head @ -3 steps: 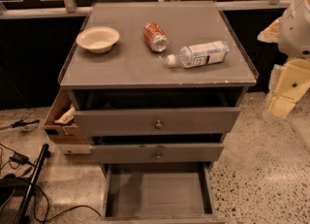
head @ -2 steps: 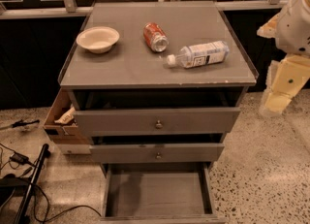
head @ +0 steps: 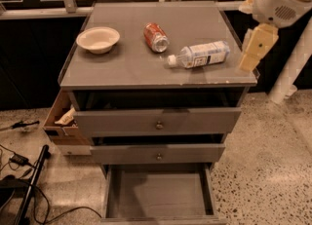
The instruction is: Place blue plastic bottle into bottom drawer
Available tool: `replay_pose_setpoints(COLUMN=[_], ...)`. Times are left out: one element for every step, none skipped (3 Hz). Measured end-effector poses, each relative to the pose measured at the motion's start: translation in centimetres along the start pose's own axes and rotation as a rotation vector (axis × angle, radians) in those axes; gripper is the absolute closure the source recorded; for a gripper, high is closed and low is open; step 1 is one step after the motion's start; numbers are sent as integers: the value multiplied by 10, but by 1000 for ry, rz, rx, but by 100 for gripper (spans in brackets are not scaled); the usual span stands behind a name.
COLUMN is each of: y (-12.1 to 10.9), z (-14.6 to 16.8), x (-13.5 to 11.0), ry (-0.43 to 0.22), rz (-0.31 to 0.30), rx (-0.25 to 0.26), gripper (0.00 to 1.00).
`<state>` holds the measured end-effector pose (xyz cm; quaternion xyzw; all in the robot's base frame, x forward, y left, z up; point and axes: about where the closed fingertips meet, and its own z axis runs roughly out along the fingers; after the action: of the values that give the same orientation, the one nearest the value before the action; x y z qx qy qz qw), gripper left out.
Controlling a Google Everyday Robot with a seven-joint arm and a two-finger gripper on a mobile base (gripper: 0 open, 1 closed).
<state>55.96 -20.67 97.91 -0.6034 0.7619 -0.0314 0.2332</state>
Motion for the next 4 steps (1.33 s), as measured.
replay_pose_setpoints(y=[-45,-95,-95,-96], z=[35,81,88,107], x=[-21,-50,-47,-32], ry=[-75,-175,-167,-155], rz=[-22,-35,-40,-27], rx=[-32,-46,-48,-68], gripper=[0,0,0,0])
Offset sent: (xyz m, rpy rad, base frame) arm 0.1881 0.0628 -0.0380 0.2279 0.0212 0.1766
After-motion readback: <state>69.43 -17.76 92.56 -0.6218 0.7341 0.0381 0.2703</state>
